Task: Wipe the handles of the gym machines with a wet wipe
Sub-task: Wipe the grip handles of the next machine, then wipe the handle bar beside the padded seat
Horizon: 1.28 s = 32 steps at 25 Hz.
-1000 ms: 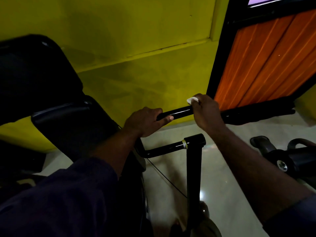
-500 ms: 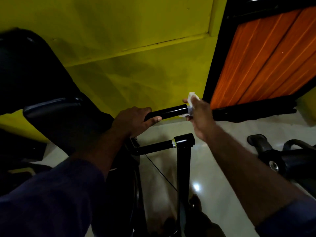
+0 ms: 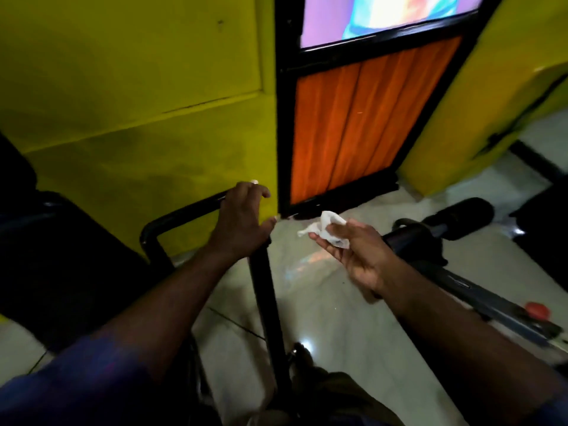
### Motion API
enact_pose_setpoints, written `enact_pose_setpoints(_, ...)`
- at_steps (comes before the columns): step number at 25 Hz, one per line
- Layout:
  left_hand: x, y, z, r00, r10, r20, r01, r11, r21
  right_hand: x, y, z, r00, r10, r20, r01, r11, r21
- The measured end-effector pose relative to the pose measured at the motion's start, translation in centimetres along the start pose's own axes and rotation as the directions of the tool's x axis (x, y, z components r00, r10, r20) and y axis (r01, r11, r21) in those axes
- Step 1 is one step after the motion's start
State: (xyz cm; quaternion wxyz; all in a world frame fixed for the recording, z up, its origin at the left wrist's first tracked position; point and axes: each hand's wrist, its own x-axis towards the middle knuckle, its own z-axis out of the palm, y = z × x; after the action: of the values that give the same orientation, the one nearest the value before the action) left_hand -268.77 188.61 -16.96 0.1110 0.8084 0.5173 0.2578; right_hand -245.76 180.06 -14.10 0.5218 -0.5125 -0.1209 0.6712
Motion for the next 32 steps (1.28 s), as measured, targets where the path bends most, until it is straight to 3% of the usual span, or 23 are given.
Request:
enact_pose_setpoints(3,0.9,6.3,3.7,0.982,0.135,0.133,-0.114,0.981,-0.155,-5.9,-0.6,-5.0,0.983,-0.143,-0.120,0.137,0.989,-0.054)
enact_pose_setpoints(5,1.5,11.5,6.3,0.934,0.275,0.227,-0.213,0.941,-0.262,-10.0,-0.9,-9.2,0.947,-0.224,-0.229,0.209,0.974,-0.088)
enact_pose_setpoints(10,0.9,26.2,11.6,0.701,0.599,0.386,-0.452,0.793,-0.409,-20.1,-0.2,-20.4,0.807,-0.316,-0.499,0.387,0.921,0.043)
enact_pose_setpoints(14,-1.6,37.7,15.1,0.469,0.740,0.482,-0.581,0.670,-0.462,-28.0,1.2,-28.7,0.617,-0.348,-0.706,0.553,0.830,0.073)
enact_pose_setpoints(17,-4.5,46.4,18.1,0.312,0.796,0.519,-0.633,0.581,-0.511,-34.0,2.4,-35.6,0.503,-0.311,-0.806,0.612,0.787,0.079)
enact_pose_setpoints(22,-9.0,59.4,23.4,0.152,0.830,0.536,-0.664,0.488,-0.567,-41.7,2.9,-45.3,0.418,-0.256,-0.872,0.731,0.664,0.156)
enact_pose_setpoints(25,-11.2,66.7,26.5,0.039,0.854,0.519,-0.700,0.394,-0.596,-45.8,2.6,-49.8,0.345,-0.225,-0.911,0.748,0.652,0.122)
enact_pose_setpoints(29,-13.3,73.4,29.9,-0.128,0.875,0.467,-0.699,0.254,-0.668,-48.9,1.7,-53.6,0.361,-0.276,-0.891,0.869,0.446,0.214)
enact_pose_setpoints(32,-14.0,77.5,34.2,-0.232,0.849,0.474,-0.672,0.212,-0.710,-48.6,2.2,-56.6,0.318,-0.295,-0.901,0.854,0.502,0.137)
